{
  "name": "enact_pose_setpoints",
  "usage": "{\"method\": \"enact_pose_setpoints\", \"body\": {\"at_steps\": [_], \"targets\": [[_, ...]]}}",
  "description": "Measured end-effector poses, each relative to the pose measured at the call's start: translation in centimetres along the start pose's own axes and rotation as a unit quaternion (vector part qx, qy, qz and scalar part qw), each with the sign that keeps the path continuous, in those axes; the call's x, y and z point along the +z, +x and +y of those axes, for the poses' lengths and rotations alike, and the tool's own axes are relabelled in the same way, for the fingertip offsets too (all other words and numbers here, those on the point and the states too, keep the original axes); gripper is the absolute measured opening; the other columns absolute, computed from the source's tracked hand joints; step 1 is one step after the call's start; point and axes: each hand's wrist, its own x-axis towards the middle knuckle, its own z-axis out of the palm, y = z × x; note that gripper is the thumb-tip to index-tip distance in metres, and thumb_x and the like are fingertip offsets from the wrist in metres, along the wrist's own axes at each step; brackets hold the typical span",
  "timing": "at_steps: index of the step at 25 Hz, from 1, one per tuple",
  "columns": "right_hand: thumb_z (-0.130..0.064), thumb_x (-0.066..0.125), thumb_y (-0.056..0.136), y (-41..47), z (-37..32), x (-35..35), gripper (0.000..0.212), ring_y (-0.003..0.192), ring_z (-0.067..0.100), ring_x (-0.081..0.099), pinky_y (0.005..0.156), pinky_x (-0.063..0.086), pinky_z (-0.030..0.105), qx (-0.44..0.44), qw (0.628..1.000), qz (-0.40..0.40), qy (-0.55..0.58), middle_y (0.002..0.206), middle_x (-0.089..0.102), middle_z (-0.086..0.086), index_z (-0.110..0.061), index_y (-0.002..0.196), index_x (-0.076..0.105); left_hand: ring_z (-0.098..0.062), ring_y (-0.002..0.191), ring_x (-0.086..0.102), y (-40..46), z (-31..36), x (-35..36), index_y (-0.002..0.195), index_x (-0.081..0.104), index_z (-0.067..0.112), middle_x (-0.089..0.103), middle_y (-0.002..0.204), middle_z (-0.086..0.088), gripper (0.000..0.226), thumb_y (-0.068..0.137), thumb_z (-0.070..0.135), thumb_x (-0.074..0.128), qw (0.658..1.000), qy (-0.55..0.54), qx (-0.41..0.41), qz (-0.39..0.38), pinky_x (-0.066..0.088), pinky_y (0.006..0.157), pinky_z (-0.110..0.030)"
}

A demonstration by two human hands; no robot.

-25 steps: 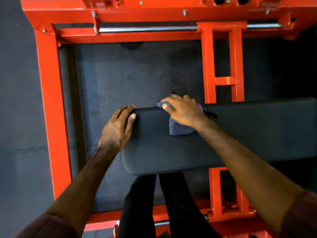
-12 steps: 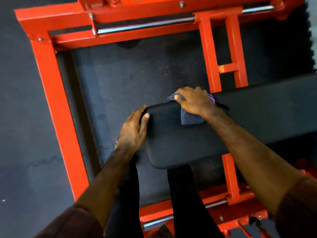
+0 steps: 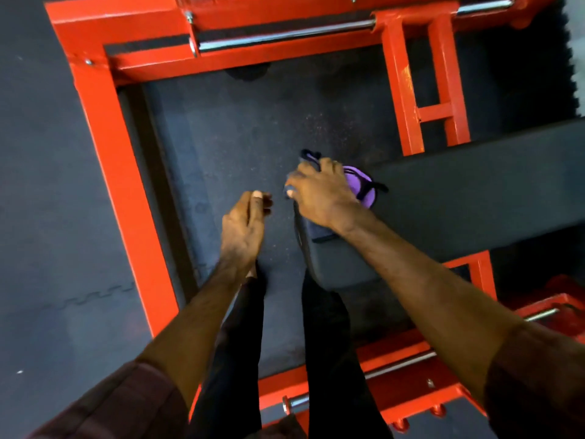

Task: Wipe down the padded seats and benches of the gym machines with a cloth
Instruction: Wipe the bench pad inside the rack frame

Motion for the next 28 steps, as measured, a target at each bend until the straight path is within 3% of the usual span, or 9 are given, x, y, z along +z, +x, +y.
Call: {"method": "enact_pose_setpoints", "body": {"at_steps": [3,6,8,11,14,17,23,26,28], "targets": [[-0.028,0.05,0.101,-3.6,-2.5,2.8,0.039,0.15,0.054,0.029,0.122,0.022,0.068,-0.072,0.991,0.096,-0.064,0.155,0.051,0.005,-0.02,0.135,0.067,-0.012,0.099,0.074,0.2,-0.8,-1.9,0.112,0.07,0.023,0.075,0.112,0.004,0.05,0.104,0.059,0.037,1.0,0.019,-0.012,0.01,0.058,0.095,-0.05],[-0.025,0.033,0.099,-8.3,-3.4,4.8,0.055,0.157,0.052,0.012,0.126,0.013,0.066,-0.089,0.979,0.078,-0.164,0.164,0.043,0.001,-0.02,0.146,0.06,-0.017,0.108,0.072,0.5,-1.1,-2.4,0.118,0.072,0.026,0.073,0.115,0.005,0.052,0.104,0.063,0.039,0.997,0.075,0.007,-0.033,0.054,0.1,-0.054],[-0.024,0.032,0.099,-7.7,-4.3,5.3,0.056,0.158,0.05,0.009,0.127,0.009,0.066,-0.065,0.977,0.079,-0.185,0.163,0.043,-0.001,-0.021,0.147,0.059,-0.02,0.113,0.07,0.5,-0.3,-2.0,0.122,0.072,0.024,0.071,0.117,0.004,0.05,0.107,0.058,0.039,0.994,0.088,0.041,-0.048,0.052,0.104,-0.052],[-0.025,0.033,0.102,-4.1,-6.2,4.2,0.052,0.159,0.047,0.01,0.128,0.01,0.064,0.015,0.984,0.115,-0.137,0.16,0.046,-0.002,-0.022,0.144,0.064,-0.019,0.115,0.065,1.4,0.7,-1.7,0.126,0.071,0.015,0.069,0.118,-0.005,0.044,0.11,0.043,0.041,0.985,0.127,0.112,-0.046,0.046,0.108,-0.027],[-0.026,0.027,0.1,-7.6,-6.2,7.8,0.057,0.16,0.045,0.005,0.129,0.008,0.063,-0.016,0.978,0.112,-0.176,0.162,0.045,-0.001,-0.021,0.146,0.062,-0.014,0.119,0.058,1.7,0.9,-1.2,0.128,0.07,0.009,0.07,0.122,-0.008,0.038,0.112,0.031,0.044,0.968,0.165,0.181,-0.051,0.034,0.105,-0.009],[-0.025,0.028,0.101,-13.6,-5.9,11.8,0.054,0.161,0.042,0.007,0.129,0.01,0.061,-0.054,0.975,0.152,-0.153,0.156,0.052,-0.004,-0.022,0.137,0.069,-0.01,0.12,0.058,1.8,1.2,-0.8,0.131,0.07,0.009,0.07,0.125,-0.006,0.039,0.111,0.032,0.045,0.959,0.177,0.206,-0.074,0.039,0.108,-0.017],[-0.025,0.032,0.105,-9.1,-7.9,11.4,0.054,0.162,0.034,0.011,0.131,0.011,0.054,0.066,0.959,0.266,-0.073,0.167,0.038,-0.003,-0.017,0.154,0.052,-0.016,0.134,0.055,1.3,1.0,0.7,0.142,0.062,0.007,0.063,0.141,-0.007,0.042,0.113,0.032,0.045,0.923,0.239,0.256,-0.159,0.038,0.117,-0.024],[-0.021,0.035,0.108,-14.3,-7.9,15.8,0.05,0.16,0.038,0.018,0.127,0.026,0.056,0.086,0.946,0.312,-0.014,0.167,0.039,-0.001,-0.016,0.157,0.046,-0.022,0.142,0.052,1.4,2.5,1.4,0.145,0.06,0.007,0.058,0.15,-0.01,0.046,0.113,0.036,0.045,0.891,0.284,0.298,-0.192,0.037,0.122,-0.04],[-0.017,0.039,0.108,-17.1,-8.3,17.9,0.053,0.158,0.045,0.018,0.123,0.029,0.061,0.1,0.943,0.318,0.023,0.172,0.029,-0.001,-0.019,0.16,0.041,-0.024,0.145,0.049,2.2,3.4,1.9,0.147,0.058,0.009,0.054,0.155,-0.011,0.049,0.113,0.041,0.044,0.853,0.332,0.344,-0.208,0.036,0.123,-0.044]]}}
